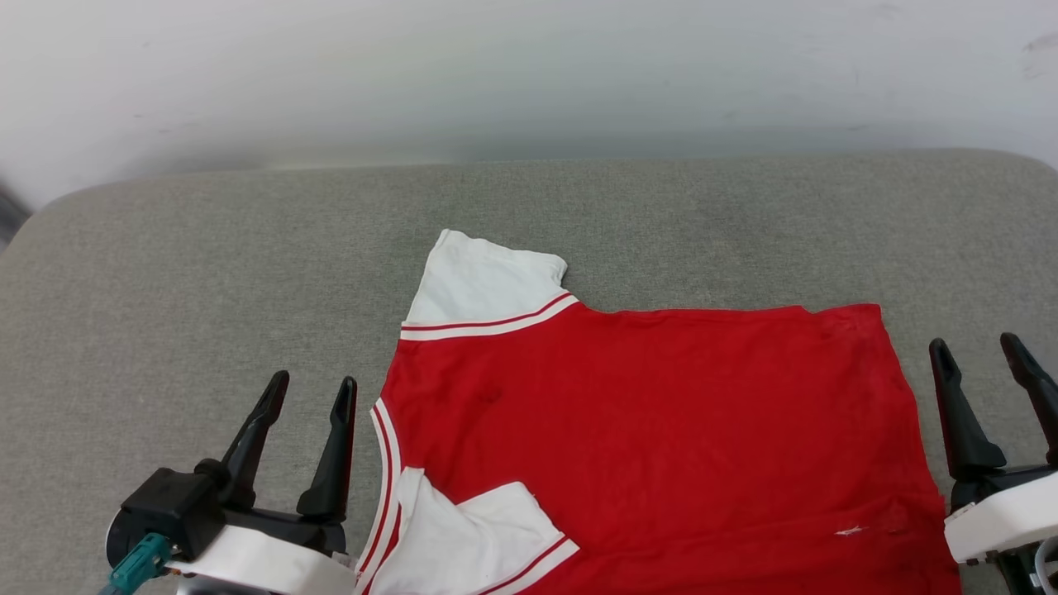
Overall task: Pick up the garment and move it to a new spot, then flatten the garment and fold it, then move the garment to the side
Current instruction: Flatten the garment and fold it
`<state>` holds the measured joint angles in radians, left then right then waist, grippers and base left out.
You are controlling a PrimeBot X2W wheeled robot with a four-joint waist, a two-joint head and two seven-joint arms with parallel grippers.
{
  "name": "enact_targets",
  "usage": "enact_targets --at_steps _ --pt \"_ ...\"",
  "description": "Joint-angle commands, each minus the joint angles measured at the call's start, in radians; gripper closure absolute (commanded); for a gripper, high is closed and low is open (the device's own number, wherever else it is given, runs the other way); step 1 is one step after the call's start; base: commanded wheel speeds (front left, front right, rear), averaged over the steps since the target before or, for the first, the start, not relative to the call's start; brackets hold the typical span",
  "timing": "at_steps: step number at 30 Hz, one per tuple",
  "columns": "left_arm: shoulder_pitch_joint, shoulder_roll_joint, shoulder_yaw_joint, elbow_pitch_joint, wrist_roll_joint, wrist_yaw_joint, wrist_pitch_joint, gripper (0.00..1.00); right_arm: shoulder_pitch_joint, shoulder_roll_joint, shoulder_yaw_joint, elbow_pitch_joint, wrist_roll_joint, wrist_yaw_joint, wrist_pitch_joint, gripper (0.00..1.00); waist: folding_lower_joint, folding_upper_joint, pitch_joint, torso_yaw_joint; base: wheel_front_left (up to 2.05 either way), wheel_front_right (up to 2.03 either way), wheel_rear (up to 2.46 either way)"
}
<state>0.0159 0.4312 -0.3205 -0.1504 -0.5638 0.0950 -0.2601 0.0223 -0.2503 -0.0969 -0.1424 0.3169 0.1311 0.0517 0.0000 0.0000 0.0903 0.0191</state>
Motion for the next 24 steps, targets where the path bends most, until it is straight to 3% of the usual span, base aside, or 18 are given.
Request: enact_targets --at_steps 1,8,12,19,24 --pt "0.005 -0.011 0.012 -0.003 0.008 -0.009 -0.007 0.00 0.003 0.004 0.001 -0.006 -0.009 -0.001 -0.019 0.00 0.0000 0.0000 0.002 -0.002 0.00 0.00 0.00" --pt "0.004 -0.074 0.102 0.024 0.070 -0.106 -0.007 0.00 0.004 0.024 0.020 0.001 -0.029 -0.001 -0.116 0.00 0.0000 0.0000 0.025 -0.028 0.00 0.00 0.00" --pt "-0.043 -0.065 0.116 0.050 0.081 -0.157 -0.006 0.00 -0.009 0.033 0.009 -0.006 -0.029 -0.001 -0.132 0.00 0.0000 0.0000 0.059 -0.048 0.00 0.00 0.00" --pt "-0.270 0.026 0.104 0.078 0.015 -0.207 0.147 0.00 -0.047 0.052 -0.006 -0.038 -0.034 -0.001 -0.139 0.00 0.0000 0.0000 0.168 -0.101 0.00 0.00 0.00" --pt "-0.483 0.138 0.075 0.130 -0.087 -0.221 0.401 0.00 -0.077 0.065 0.001 -0.045 -0.044 -0.001 -0.151 0.00 0.0000 0.0000 0.258 -0.141 0.00 0.00 0.00"
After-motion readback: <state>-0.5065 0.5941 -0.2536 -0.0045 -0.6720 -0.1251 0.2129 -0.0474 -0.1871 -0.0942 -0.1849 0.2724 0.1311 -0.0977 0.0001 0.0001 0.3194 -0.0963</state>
